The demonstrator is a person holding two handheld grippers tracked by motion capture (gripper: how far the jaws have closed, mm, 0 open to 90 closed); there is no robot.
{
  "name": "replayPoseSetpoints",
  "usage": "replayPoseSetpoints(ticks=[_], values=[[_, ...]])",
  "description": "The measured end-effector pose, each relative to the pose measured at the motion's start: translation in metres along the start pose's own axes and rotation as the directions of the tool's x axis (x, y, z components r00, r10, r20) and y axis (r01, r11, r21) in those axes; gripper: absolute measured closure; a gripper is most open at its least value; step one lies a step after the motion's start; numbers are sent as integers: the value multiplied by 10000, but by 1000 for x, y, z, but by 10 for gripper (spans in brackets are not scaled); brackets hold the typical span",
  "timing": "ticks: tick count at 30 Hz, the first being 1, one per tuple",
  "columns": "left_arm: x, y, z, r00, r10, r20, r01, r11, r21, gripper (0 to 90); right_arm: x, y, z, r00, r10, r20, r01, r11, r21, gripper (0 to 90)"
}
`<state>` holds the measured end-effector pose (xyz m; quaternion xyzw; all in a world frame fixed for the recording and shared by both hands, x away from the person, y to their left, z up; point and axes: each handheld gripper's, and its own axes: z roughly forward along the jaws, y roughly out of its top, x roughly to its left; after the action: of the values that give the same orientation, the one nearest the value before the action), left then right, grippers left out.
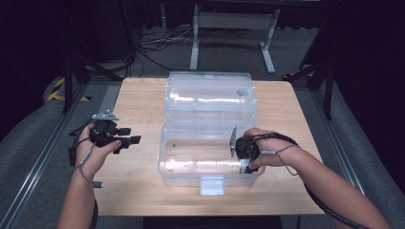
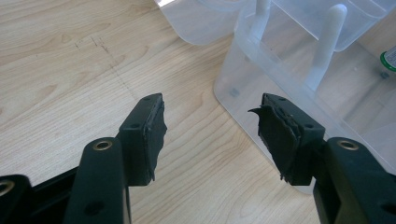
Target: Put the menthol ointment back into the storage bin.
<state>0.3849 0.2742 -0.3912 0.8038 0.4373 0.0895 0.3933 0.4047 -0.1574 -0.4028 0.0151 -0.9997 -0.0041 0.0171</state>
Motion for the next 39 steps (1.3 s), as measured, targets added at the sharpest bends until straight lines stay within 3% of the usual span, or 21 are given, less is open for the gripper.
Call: replayPoseSetpoints(ticks=[39], values=[[4,-2,1,9999,-114,-28,114,9999,74,418,-1,1,15,10000,67,-11,-66,9998,199,504]])
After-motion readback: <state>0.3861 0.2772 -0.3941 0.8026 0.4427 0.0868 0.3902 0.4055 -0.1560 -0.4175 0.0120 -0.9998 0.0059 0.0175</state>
